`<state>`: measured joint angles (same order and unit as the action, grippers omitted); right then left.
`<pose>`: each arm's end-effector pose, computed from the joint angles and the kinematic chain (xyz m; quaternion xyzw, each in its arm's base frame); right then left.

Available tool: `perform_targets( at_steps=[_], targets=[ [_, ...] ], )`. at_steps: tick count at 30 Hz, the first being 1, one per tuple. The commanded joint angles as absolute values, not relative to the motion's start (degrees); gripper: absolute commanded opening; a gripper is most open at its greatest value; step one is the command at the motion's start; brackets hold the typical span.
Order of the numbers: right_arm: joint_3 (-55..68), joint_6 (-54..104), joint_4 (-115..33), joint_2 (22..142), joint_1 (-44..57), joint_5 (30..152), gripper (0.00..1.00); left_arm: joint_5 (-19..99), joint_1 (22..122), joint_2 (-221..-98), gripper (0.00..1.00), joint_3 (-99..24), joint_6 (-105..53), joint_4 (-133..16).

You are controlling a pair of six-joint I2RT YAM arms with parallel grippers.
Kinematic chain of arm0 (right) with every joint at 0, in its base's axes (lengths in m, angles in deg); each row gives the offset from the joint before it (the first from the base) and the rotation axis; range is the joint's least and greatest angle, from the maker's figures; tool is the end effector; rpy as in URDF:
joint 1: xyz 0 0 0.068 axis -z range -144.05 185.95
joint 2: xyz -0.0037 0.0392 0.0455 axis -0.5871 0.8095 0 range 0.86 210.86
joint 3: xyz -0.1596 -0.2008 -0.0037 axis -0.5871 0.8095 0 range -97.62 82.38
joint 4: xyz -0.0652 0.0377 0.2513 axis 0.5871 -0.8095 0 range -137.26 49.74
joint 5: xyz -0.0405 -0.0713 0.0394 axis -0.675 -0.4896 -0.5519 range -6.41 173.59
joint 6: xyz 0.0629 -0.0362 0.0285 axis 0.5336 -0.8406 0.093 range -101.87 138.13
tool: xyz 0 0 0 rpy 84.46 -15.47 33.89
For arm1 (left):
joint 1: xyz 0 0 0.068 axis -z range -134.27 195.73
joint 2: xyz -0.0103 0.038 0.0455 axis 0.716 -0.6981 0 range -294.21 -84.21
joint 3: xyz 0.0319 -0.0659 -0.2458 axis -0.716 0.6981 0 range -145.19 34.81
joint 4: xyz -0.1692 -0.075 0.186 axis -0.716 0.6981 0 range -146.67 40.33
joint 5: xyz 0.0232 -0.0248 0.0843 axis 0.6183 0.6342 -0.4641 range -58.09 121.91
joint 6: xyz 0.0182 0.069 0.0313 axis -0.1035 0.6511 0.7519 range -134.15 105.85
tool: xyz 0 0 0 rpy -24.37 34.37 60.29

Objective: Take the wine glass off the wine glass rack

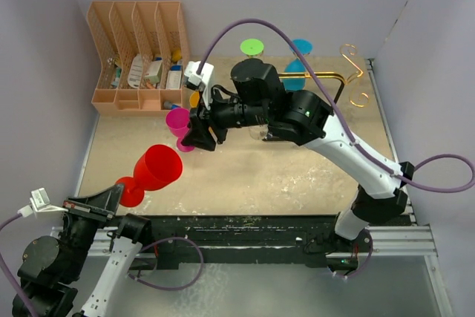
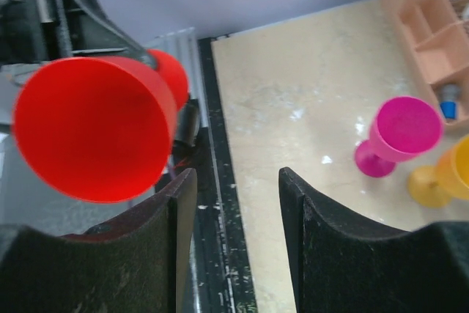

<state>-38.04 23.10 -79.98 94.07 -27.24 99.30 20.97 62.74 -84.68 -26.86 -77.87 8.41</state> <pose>0.1464 0.3295 0.4962 -0.4506 0.6334 0.4357 0.4538 -0.0175 0.0184 0.3506 -0.3481 0.6420 -0.3871 0.5629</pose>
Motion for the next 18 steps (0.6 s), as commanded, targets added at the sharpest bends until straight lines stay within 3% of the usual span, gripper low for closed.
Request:
perform_targets(
  at_steps=[1, 18],
  targets=[
    [-43.3, 25.3, -79.6, 93.6, -26.8, 113.9, 0.52, 20.1, 63.0, -84.4, 0.0, -28.1, -75.9, 7.0],
    [-44.4, 26.1, -79.2, 97.9, -26.8, 114.1, 0.51, 20.8, 63.0, -84.5, 0.0, -27.1, -75.7, 4.9]
  ],
)
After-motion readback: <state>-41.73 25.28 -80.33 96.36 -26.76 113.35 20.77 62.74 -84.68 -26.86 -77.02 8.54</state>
